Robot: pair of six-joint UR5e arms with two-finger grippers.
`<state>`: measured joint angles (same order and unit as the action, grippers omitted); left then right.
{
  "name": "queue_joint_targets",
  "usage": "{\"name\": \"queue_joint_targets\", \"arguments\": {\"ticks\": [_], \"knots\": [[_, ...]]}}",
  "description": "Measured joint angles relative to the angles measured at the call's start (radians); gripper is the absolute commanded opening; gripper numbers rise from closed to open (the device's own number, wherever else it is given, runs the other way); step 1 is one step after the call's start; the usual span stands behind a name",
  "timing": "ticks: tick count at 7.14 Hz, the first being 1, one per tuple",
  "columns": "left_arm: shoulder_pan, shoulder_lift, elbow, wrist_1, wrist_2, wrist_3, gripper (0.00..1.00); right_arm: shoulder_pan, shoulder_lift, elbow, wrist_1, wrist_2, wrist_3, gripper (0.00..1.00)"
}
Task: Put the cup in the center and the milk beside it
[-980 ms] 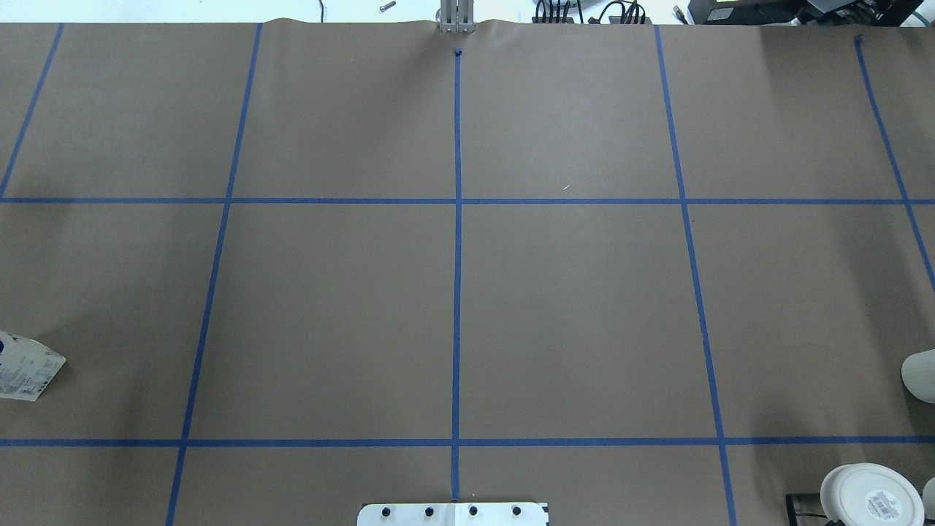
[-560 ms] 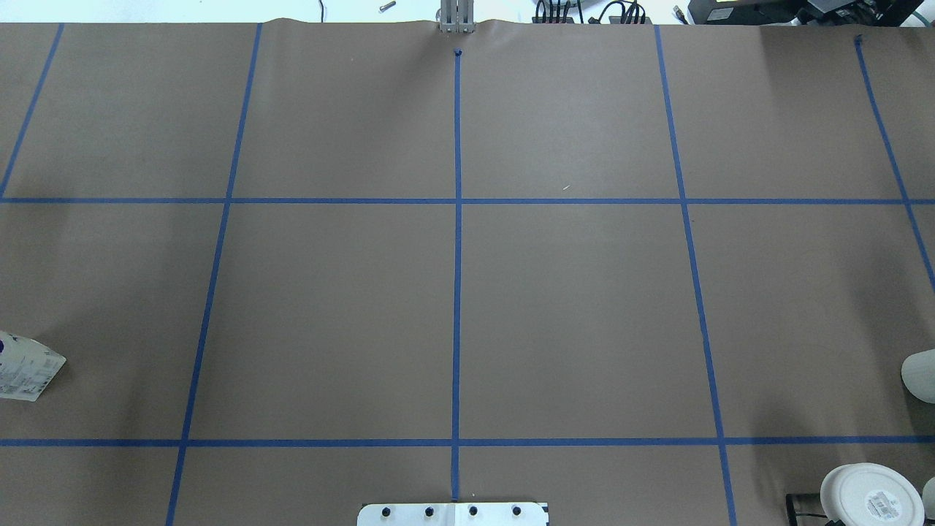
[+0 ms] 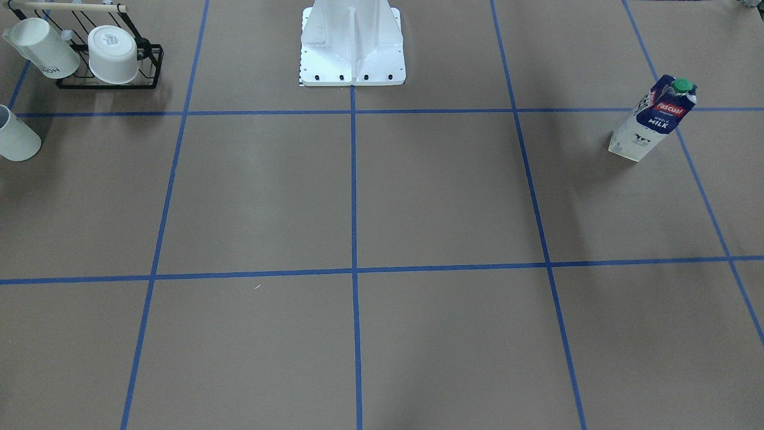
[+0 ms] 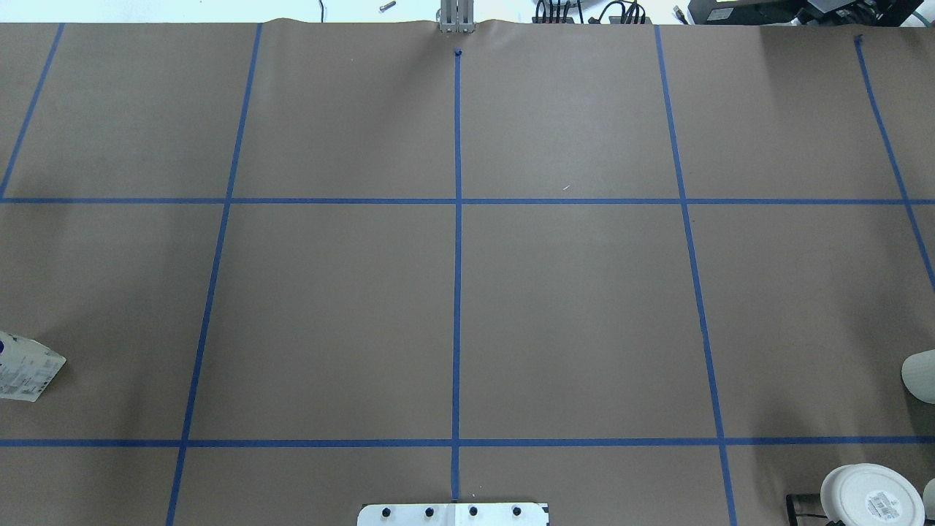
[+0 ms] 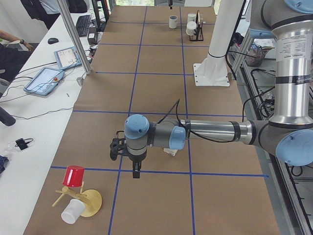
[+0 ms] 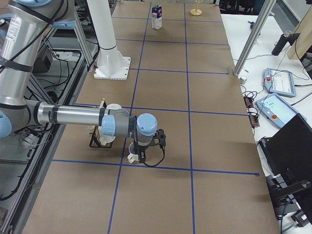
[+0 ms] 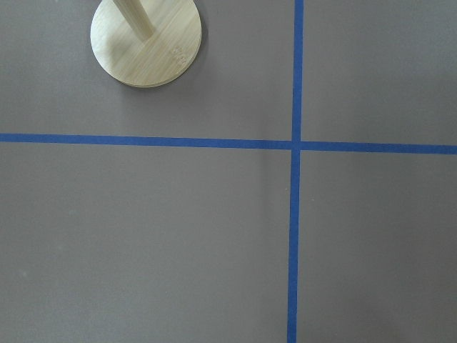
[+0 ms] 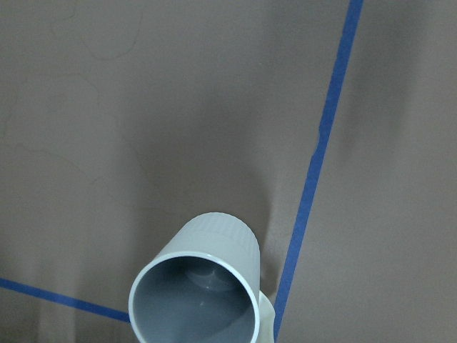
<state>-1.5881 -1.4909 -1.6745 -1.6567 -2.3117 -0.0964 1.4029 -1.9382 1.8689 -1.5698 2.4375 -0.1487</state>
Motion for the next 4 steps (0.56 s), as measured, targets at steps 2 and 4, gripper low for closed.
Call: {"name": "queue_joint_targets", "arguments": {"ticks": [2,4], "knots": [[0.0,-0.001,0.005,0.0,0.0,0.001,0.98,-0.057,0.007,-0.065,0.069,-0.003,0.003,1.0],[0.0,-0.004,0.008,0.0,0.001,0.002,0.98,-0.087,0.011,-0.136,0.152,0.002,0.004,1.0]]}}
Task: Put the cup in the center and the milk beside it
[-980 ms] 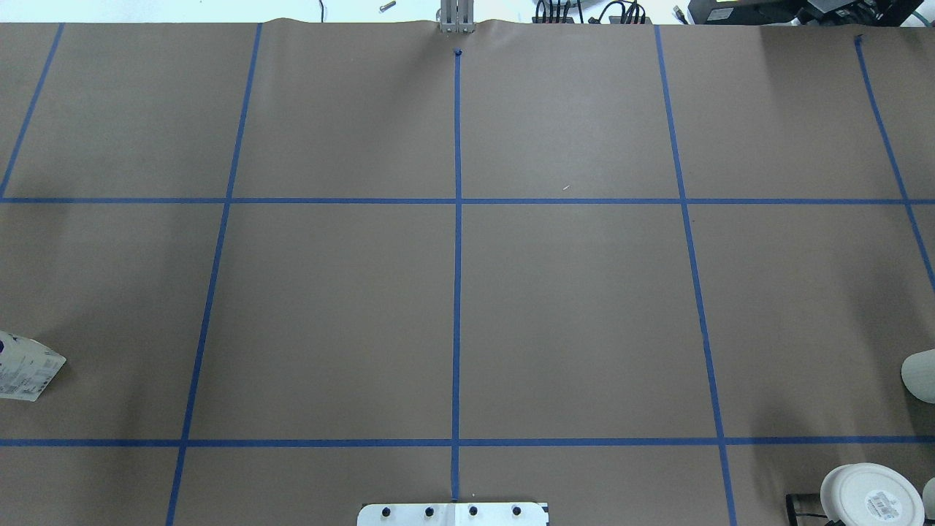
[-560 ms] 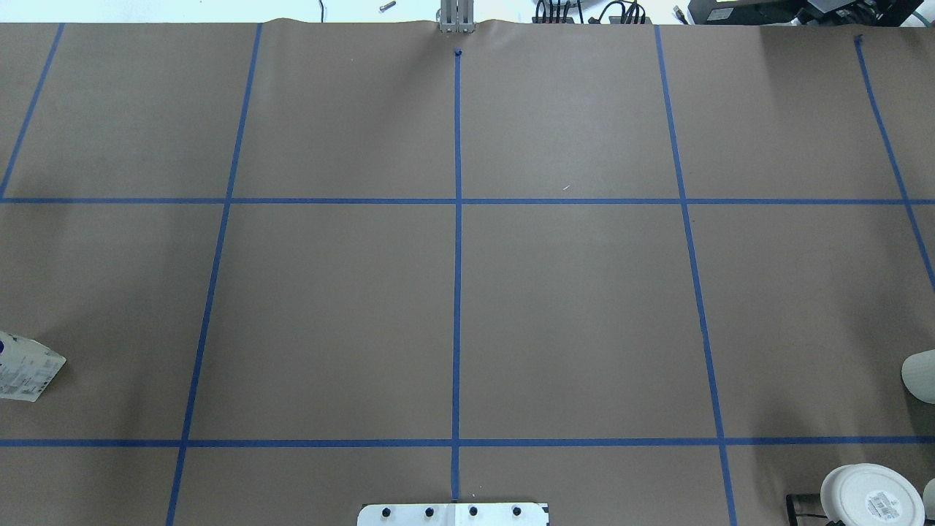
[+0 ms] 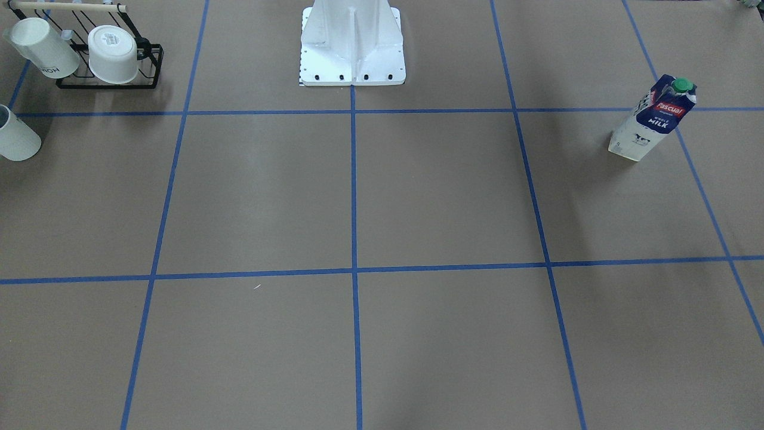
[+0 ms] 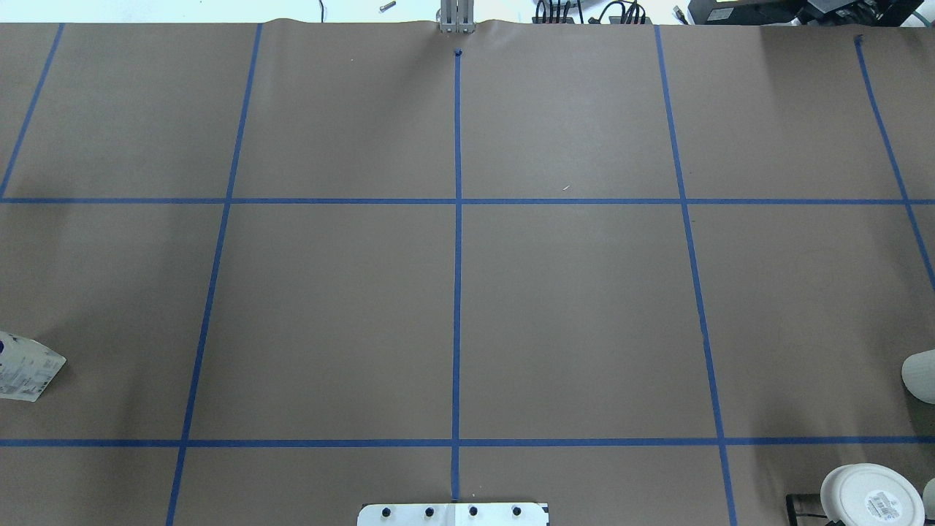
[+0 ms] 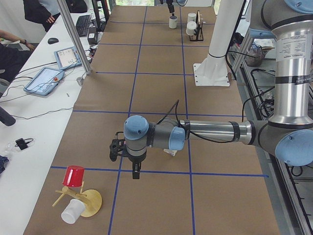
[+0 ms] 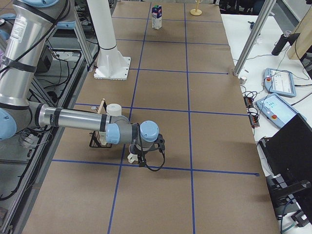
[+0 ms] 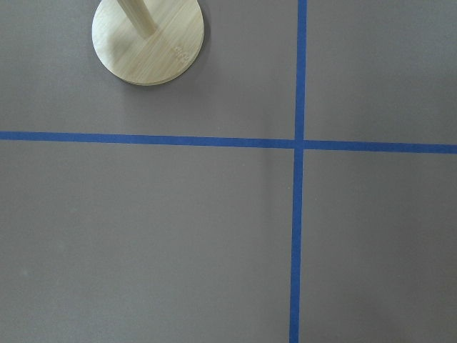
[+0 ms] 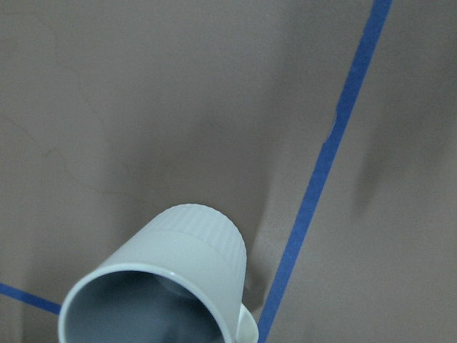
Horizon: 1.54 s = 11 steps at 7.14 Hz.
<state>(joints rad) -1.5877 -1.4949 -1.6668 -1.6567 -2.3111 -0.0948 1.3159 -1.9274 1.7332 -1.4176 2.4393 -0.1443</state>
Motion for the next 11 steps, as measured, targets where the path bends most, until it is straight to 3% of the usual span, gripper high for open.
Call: {"name": "queue_joint_targets", "arguments": {"ticks": [4,5,6,7,11], "knots": [[0.0,-0.002,-0.001,0.0,-0.001,0.0,0.98,-0.027,0.005,-0.022,0.03,0.035,0.0,0.97],[0.0,-0.002,-0.001,0.0,0.0,0.0,0.98,-0.03,0.006,-0.022,0.031,0.051,0.0,0.69],[0.0,-0.002,0.0,0.0,0.0,0.001,0.98,-0.032,0.007,-0.023,0.031,0.06,0.0,0.07],[0.0,-0.002,0.0,0.0,0.001,0.001,0.98,-0.034,0.007,-0.023,0.031,0.062,-0.001,0.0],[0.0,-0.009,0.004,0.0,0.0,-0.001,0.98,-0.036,0.007,-0.026,0.066,0.059,-0.001,0.0]]}}
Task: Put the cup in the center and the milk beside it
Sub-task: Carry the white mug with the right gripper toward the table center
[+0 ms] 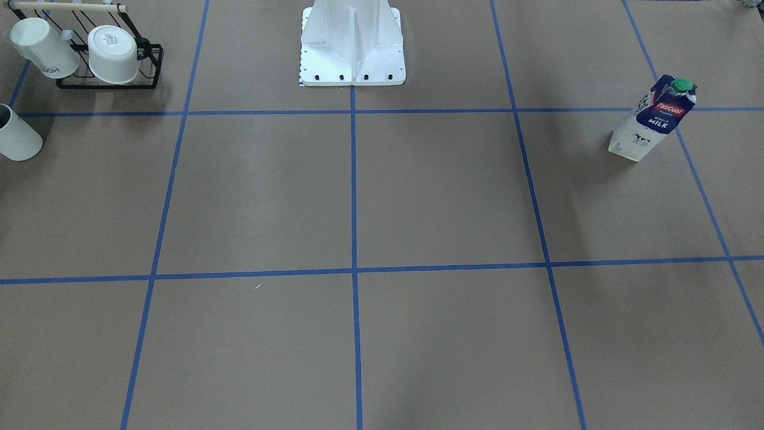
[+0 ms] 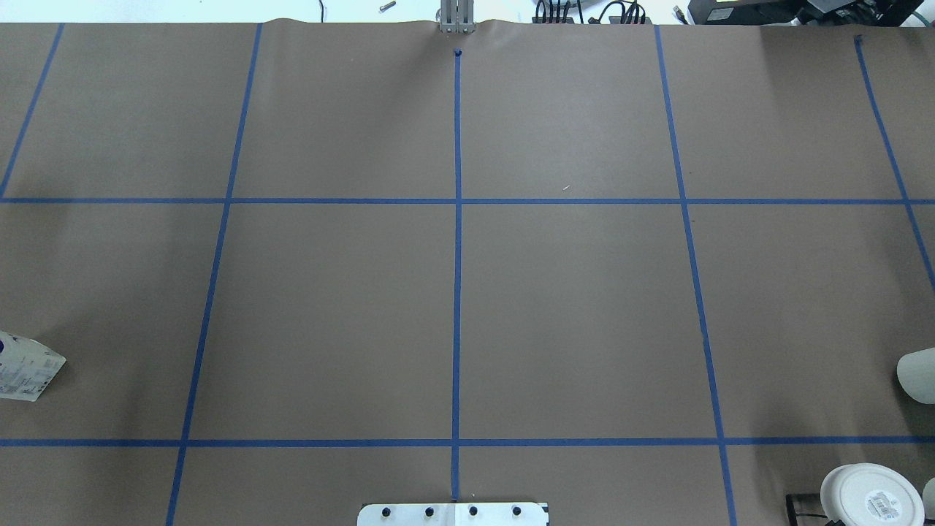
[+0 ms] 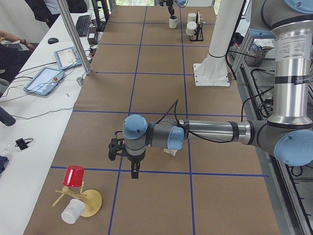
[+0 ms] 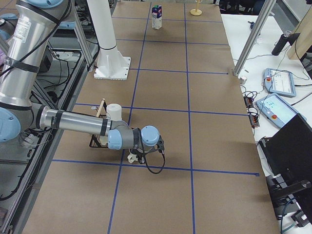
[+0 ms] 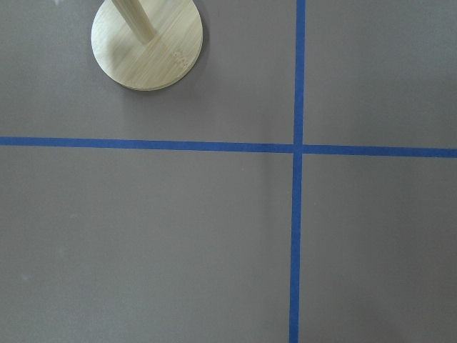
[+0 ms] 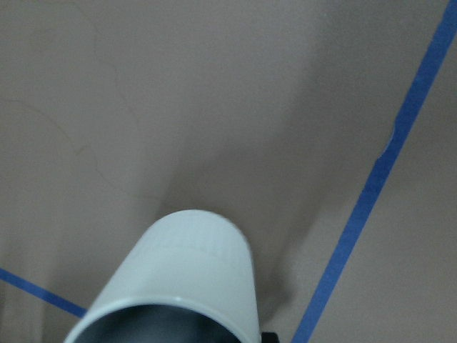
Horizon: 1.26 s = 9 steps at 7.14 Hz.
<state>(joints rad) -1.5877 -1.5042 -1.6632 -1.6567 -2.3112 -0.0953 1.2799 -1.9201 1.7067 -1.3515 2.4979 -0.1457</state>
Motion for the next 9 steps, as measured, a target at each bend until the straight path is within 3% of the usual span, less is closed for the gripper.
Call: {"name": "queue_joint_targets", "arguments": {"ticks": [2,4,7,9], "knots": [[0.0,-0.005,-0.001,0.0,0.0,-0.002,0.98,0.02,0.019,0.022,0.01,0.045,0.017,0.0],[0.0,-0.009,0.0,0.0,0.0,-0.002,0.98,0.091,0.142,0.03,-0.026,0.077,0.063,0.0],[0.0,-0.011,-0.003,0.0,-0.001,-0.003,0.98,0.116,0.495,0.019,-0.283,0.062,0.145,0.0],[0.0,-0.011,-0.003,0.0,-0.009,-0.003,0.98,-0.005,0.744,-0.011,-0.36,0.002,0.346,0.0]]}}
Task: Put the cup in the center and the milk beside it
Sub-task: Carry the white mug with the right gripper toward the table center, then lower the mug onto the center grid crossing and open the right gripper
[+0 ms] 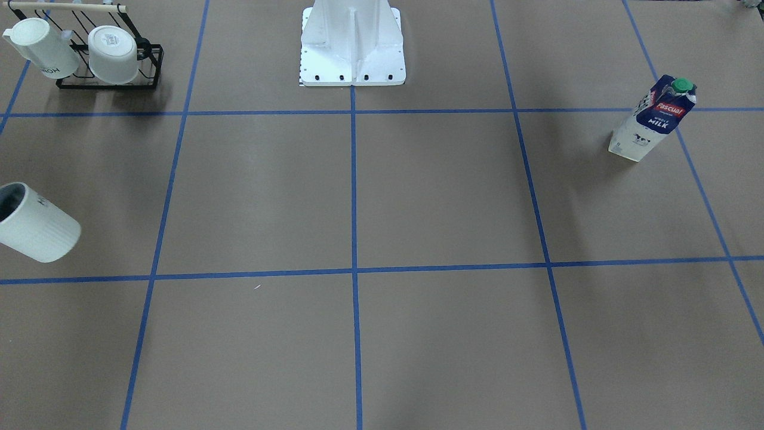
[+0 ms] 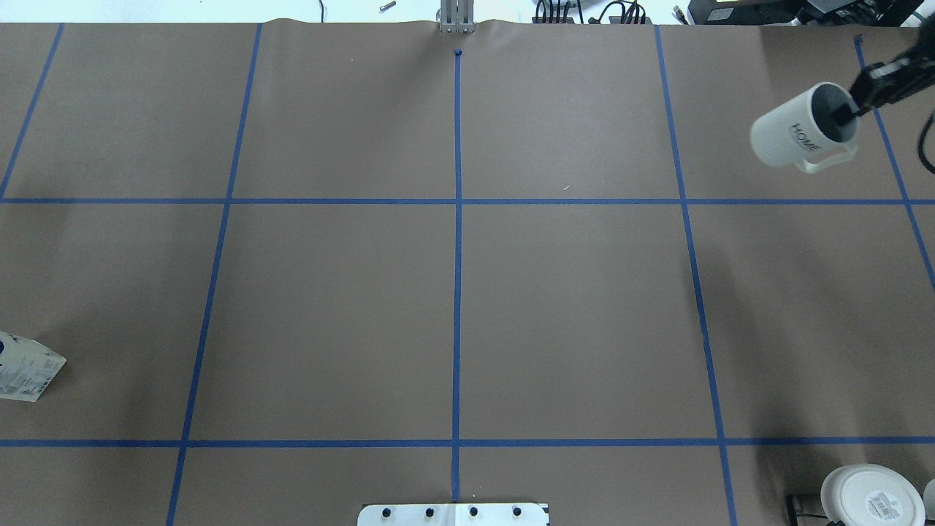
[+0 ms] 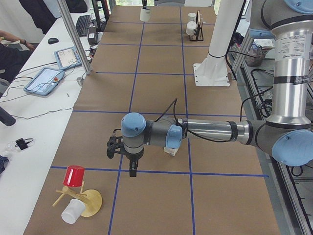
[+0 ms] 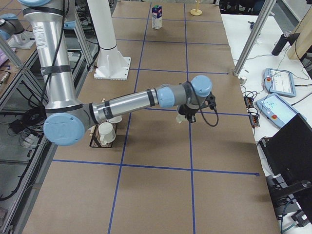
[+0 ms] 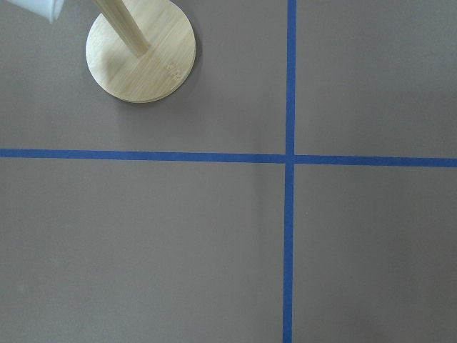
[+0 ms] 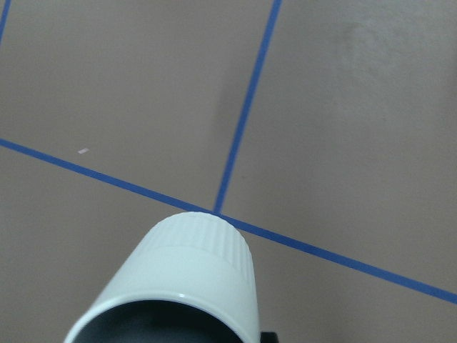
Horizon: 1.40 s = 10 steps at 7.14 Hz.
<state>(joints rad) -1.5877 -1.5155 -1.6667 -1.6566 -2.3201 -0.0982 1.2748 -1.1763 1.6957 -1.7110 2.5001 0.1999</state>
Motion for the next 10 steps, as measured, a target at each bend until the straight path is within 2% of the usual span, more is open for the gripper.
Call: {"name": "queue_joint_targets", "arguments": {"ticks": [2,3,5,7,9,10], "knots": [[0.0,0.0,0.002,0.0,-0.01,0.0,0.98,-0.197,0.169,-0.027,-0.001,-0.137,0.241,0.0],[0.0,0.0,0.004,0.001,-0.011,0.0,0.98,-0.289,0.251,-0.078,0.026,-0.205,0.348,0.0],[0.0,0.0,0.006,0.002,-0.012,0.001,0.98,-0.425,0.418,-0.293,0.15,-0.307,0.503,0.0],[0.0,0.0,0.018,0.002,-0.012,0.004,0.98,-0.484,0.542,-0.484,0.239,-0.344,0.552,0.0],[0.0,-0.002,0.036,-0.004,-0.012,0.004,0.98,-0.513,0.584,-0.544,0.256,-0.349,0.582,0.0],[0.0,-0.005,0.051,-0.017,-0.012,0.005,0.98,-0.523,0.584,-0.551,0.256,-0.351,0.585,0.37]]}}
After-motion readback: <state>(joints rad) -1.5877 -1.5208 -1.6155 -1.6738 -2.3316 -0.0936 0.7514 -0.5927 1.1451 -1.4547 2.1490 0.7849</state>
